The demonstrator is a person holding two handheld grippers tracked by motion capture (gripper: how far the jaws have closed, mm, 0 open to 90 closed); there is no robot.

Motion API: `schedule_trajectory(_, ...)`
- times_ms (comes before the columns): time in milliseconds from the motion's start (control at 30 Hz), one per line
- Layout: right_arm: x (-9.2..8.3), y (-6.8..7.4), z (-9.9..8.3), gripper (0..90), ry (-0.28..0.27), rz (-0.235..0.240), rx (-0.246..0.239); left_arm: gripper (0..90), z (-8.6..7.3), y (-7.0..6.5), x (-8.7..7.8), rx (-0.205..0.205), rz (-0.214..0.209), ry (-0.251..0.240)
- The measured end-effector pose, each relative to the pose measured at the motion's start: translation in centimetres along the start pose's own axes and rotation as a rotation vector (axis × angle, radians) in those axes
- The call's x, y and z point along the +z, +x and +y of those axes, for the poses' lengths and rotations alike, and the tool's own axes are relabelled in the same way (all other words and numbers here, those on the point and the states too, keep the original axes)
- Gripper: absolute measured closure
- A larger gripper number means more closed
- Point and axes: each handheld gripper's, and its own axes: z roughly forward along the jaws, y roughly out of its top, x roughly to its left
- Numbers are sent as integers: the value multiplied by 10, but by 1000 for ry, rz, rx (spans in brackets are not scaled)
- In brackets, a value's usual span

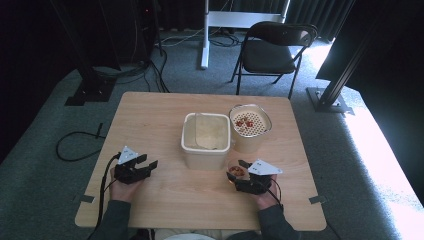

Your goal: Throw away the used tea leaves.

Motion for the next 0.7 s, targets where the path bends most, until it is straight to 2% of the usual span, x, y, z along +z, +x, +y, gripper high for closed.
schedule_trajectory(33, -4, -5, 0, 322, -5, -20, 8, 451, -1, 1, 1, -3, 3, -2)
schedule_trajectory(300, -13, -17, -2, 322, -14, -70, 35, 452, -10, 8, 6, -37, 35, -7)
schedule_trajectory(533, -20, -25, -4, 322, -17, -109, 56, 452, -10, 10, 6, -36, 39, -9)
schedule_trajectory(700, -21, -27, -5, 322, -13, -120, 61, 452, -10, 9, 7, -31, 36, -5)
